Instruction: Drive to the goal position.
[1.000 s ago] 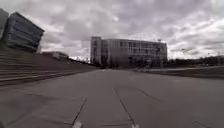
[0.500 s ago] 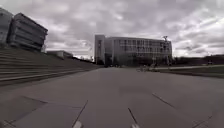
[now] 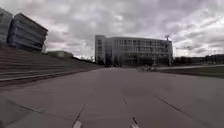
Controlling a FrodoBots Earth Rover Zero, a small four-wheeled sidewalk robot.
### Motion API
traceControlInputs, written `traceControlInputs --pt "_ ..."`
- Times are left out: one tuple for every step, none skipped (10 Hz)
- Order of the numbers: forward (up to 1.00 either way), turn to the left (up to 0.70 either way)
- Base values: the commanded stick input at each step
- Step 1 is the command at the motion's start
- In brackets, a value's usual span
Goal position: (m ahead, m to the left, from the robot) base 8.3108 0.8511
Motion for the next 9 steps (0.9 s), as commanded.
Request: traceControlInputs --pt "0.7 0.0" --pt "0.7 0.0" --pt "0.7 0.0" --pt "0.7 0.0" --pt "0.7 0.0" --pt "0.7 0.0" --pt "0.7 0.0" --pt "0.7 0.0" --pt "0.7 0.0"
